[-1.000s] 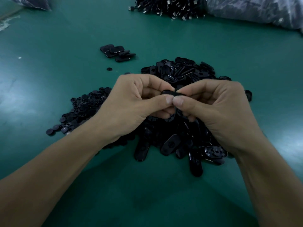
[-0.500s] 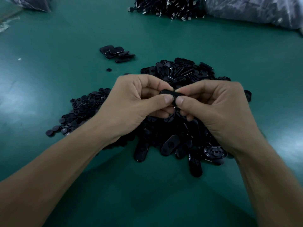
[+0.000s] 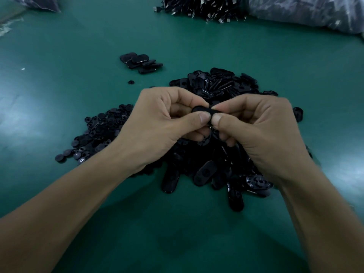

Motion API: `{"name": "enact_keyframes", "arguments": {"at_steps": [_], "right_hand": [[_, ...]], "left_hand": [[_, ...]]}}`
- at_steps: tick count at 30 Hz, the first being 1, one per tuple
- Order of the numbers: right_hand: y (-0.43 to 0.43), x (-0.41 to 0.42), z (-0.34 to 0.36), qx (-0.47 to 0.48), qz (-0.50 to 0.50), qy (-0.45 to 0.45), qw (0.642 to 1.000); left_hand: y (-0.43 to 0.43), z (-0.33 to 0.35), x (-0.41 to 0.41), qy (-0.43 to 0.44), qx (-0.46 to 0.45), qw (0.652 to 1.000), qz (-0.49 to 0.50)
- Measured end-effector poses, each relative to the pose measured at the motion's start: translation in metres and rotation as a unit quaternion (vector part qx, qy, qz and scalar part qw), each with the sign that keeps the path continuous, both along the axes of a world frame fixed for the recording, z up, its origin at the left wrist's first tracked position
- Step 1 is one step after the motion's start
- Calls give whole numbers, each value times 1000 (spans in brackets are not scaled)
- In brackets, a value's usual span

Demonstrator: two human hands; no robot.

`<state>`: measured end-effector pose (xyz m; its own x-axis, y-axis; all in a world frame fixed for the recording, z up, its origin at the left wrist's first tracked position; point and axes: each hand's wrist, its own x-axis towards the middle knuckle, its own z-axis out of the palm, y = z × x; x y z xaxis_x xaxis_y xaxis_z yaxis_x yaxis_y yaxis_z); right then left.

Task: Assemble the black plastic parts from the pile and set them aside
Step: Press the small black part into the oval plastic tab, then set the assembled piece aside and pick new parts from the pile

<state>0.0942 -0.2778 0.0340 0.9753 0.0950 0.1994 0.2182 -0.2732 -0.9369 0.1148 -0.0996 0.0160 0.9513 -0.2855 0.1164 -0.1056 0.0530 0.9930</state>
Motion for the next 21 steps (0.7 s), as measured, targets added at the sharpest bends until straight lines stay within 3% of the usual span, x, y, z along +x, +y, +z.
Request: {"name": "enact_keyframes", "arguments": {"at_steps": [15,21], "right_hand": [[-4,1,-4,-17,6,0,1000],[-3,2,-8,-24,-14,-28,999]], "left_hand": [[5,-5,6,-19,50,999,2],[6,-6,8,-94,159,981,56]]}}
